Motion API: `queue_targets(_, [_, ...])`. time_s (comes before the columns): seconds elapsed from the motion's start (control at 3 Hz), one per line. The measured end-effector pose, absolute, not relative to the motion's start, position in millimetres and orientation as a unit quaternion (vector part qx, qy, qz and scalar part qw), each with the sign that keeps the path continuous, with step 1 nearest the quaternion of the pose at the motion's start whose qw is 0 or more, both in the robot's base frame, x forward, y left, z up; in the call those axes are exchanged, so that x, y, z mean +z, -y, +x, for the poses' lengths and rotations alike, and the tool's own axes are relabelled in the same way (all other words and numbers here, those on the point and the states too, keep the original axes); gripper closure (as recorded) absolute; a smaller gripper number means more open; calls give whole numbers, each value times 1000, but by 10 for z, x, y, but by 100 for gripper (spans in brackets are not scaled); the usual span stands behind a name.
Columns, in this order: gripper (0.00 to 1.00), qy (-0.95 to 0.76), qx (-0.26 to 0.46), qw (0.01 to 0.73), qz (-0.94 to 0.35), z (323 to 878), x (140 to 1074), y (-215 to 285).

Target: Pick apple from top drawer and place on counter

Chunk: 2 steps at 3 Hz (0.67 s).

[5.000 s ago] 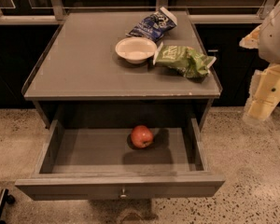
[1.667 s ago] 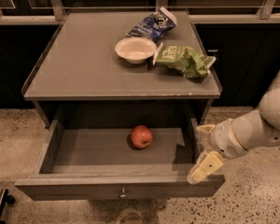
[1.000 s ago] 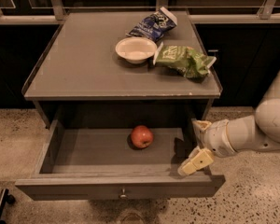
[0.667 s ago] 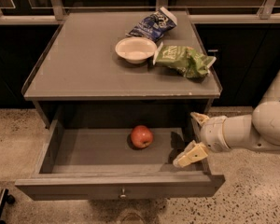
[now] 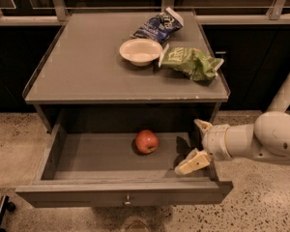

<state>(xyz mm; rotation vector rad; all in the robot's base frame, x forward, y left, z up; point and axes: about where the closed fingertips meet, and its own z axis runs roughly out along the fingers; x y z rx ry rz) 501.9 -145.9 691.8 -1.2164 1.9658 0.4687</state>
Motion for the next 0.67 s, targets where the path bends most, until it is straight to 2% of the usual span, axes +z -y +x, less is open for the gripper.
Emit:
queue_targets(0.33, [0, -740, 190, 416, -493, 5200, 6672, 1060])
queue_targets(0.67, [0, -739, 191, 416, -493, 5199, 6661, 1049])
